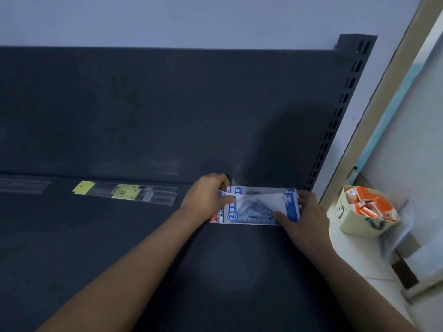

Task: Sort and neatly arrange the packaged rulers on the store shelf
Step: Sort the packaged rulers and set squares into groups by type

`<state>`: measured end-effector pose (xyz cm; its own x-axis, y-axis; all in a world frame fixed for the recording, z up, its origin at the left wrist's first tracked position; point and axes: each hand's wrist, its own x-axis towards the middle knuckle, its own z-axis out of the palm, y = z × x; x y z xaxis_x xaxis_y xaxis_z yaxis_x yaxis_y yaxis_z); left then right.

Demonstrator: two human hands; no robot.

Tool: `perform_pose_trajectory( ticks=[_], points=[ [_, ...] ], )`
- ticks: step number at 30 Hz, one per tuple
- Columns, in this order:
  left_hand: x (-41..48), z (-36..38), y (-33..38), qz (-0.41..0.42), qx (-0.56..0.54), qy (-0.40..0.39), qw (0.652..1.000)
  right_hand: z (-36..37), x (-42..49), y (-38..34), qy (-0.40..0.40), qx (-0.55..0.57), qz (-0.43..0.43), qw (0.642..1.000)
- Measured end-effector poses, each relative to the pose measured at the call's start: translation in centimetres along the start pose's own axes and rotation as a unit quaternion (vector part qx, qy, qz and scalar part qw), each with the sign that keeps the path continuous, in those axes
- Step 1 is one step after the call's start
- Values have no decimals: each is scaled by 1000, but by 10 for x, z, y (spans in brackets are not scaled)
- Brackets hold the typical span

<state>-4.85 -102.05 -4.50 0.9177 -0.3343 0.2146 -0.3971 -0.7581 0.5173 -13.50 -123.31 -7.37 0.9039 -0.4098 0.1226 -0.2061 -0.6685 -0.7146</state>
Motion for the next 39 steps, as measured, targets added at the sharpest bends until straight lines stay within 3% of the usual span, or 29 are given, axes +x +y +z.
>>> perform_pose_trajectory(
  ticks=[4, 6, 9, 12, 19, 29, 39],
  points=[
    [-9, 4, -4, 33, 175, 52, 983, 1, 2, -4, 23, -56, -73, 996],
    [-17, -2, -2, 40, 196, 75, 977, 2, -1, -14, 27, -56, -115, 991],
    [-32, -21, -4, 40, 224, 42, 973, 8, -11, -40, 27, -69, -183, 980],
    [-53, -53, -15, 11, 268, 23, 963, 21, -22, -81, -2, -99, -245, 965],
    [-147, -171, -97, -112, 314, 63, 941, 96, -86, -207, -73, -108, -360, 924],
    [-337, -354, -280, -286, 356, 68, 887, 273, -246, -409, -168, 59, -413, 893],
    [-402, -447, -426, -348, 368, 47, 861, 399, -299, -541, -258, 41, -436, 861]
  ],
)
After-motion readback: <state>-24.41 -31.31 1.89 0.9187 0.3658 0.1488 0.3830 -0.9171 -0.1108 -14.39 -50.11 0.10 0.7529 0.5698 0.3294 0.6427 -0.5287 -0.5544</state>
